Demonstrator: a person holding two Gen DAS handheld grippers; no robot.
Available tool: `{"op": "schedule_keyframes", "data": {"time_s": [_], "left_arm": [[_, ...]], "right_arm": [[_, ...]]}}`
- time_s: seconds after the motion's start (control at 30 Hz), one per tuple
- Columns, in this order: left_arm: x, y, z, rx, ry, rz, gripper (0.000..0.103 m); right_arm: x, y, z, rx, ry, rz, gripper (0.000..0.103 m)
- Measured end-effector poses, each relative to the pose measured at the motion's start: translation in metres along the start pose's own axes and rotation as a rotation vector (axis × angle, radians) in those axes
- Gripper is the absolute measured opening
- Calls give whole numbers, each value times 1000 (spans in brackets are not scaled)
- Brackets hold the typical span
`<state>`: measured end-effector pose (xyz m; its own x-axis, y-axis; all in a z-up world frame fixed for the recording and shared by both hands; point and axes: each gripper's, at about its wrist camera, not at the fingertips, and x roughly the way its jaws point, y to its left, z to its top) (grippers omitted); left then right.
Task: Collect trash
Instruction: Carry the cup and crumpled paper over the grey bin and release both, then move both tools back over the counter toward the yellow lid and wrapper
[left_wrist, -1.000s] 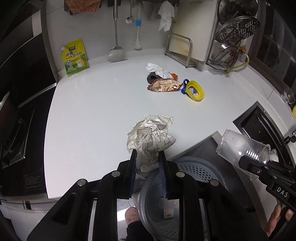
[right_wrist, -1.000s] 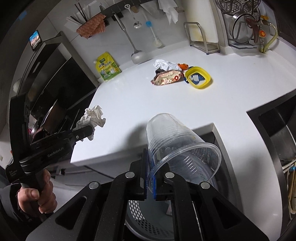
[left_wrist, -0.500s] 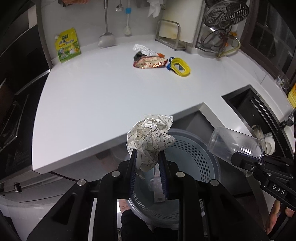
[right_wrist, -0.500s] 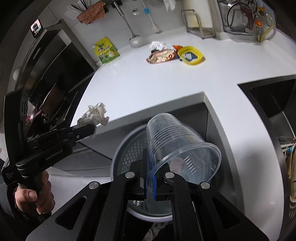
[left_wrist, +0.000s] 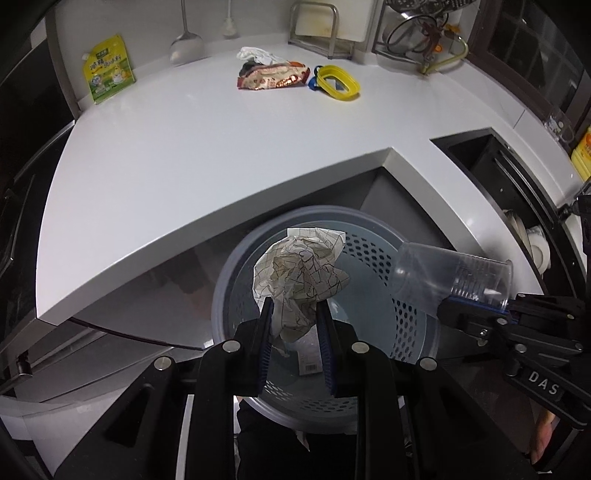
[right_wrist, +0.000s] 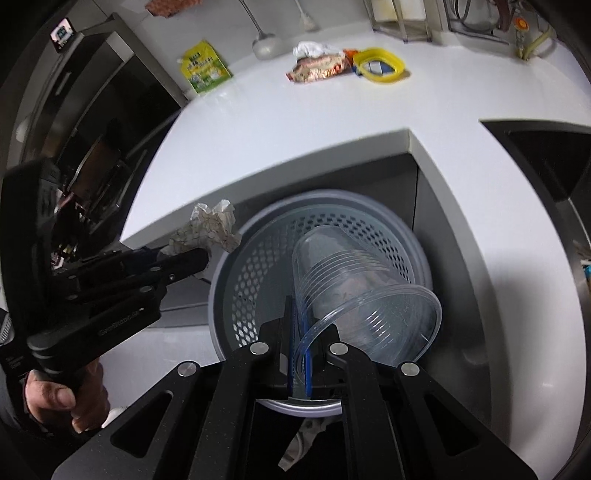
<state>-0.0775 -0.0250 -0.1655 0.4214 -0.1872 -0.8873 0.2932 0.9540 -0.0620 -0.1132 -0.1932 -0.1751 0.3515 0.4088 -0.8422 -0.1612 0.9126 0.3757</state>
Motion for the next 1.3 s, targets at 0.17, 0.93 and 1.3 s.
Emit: {"op": "schedule_keyframes", "data": {"time_s": [0.17, 0.93, 1.3], "left_arm": [[3, 1, -1, -3, 17, 1, 23], [-5, 6, -1, -47, 3, 26, 55], [-25, 15, 8, -85, -53, 39, 68]], "right_arm": [[10, 1, -4, -2, 28, 6, 4], [11, -2, -4, 26, 30, 10, 42], [-9, -2, 5, 17, -17, 1, 49]]}}
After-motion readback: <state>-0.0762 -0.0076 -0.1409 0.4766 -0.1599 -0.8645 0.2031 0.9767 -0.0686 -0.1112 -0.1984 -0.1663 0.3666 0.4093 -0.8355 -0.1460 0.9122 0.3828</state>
